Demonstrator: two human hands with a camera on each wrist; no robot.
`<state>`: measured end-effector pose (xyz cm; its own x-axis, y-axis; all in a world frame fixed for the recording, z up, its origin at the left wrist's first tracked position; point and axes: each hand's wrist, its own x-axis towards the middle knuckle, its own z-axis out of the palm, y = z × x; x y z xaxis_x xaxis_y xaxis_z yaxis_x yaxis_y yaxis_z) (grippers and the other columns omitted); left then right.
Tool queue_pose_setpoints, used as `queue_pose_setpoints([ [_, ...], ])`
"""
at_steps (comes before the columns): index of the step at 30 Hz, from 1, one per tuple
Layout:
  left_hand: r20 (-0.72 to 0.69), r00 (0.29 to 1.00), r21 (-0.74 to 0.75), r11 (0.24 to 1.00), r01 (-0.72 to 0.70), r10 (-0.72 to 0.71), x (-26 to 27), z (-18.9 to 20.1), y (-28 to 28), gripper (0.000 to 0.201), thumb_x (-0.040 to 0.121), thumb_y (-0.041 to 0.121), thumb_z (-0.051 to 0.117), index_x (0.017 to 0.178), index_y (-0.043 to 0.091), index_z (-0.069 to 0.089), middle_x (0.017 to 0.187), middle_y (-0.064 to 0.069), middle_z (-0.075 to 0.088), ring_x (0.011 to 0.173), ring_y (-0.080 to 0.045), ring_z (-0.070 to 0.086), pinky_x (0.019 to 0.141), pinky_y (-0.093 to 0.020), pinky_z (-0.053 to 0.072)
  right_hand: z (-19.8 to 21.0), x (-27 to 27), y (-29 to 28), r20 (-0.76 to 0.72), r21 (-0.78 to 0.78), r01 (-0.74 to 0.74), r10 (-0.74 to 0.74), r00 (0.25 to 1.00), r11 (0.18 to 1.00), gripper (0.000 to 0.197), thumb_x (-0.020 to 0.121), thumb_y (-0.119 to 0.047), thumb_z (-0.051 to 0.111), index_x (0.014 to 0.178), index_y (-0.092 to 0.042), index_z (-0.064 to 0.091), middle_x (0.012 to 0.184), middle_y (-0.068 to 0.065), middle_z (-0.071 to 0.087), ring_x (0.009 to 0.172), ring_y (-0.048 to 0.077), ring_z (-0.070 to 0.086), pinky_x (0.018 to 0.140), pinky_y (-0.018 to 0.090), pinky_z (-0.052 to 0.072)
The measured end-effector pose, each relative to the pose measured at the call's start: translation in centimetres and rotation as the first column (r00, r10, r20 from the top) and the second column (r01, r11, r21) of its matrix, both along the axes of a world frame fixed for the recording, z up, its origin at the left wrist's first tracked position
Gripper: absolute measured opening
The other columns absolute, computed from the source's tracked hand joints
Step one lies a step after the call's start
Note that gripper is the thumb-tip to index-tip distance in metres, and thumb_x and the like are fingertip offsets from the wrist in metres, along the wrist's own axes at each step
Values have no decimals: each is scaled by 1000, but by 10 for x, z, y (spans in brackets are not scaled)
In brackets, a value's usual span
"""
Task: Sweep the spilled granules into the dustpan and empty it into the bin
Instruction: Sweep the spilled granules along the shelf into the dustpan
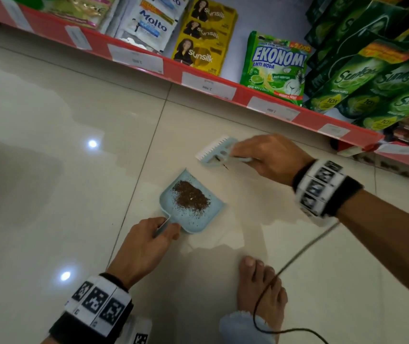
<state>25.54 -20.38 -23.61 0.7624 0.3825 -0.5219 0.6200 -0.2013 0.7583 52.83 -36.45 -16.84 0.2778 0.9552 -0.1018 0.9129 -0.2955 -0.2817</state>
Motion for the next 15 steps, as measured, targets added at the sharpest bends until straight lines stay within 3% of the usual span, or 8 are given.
queue_pose_setpoints([
  [3,14,1000,-9,1000,-8,8,0,0,2,38,82,51,49,65,20,64,44,13,53,44,-2,46,53,-27,41,6,2,-38,11,-28,-56,56,998,998,36,81,-1,75,115,-10,73,114,10,73,96,33,73,73,51,60],
  [6,29,1000,-9,1000,-12,12,6,2,2,38,78,51,49,65,19,64,44,15,53,48,-6,48,55,-28,43,12,1,-50,-1,30,-16,16,1000,999,32,83,-3,74,115,-11,73,115,9,73,97,31,73,76,50,60],
  [11,35,999,9,1000,16,-16,13,4,3,39,76,52,48,64,19,64,42,12,51,44,-5,46,53,-27,40,15,6,-17,24,220,131,-139,990,967,23,95,-17,64,116,-12,72,117,4,73,104,27,70,82,45,58],
  [15,20,1000,3,1000,10,-10,11,6,4,39,75,53,48,64,18,64,41,15,51,40,-1,43,53,-26,39,4,6,11,46,128,99,-106,993,987,28,92,-8,64,118,-14,72,120,6,71,109,30,68,82,48,57],
])
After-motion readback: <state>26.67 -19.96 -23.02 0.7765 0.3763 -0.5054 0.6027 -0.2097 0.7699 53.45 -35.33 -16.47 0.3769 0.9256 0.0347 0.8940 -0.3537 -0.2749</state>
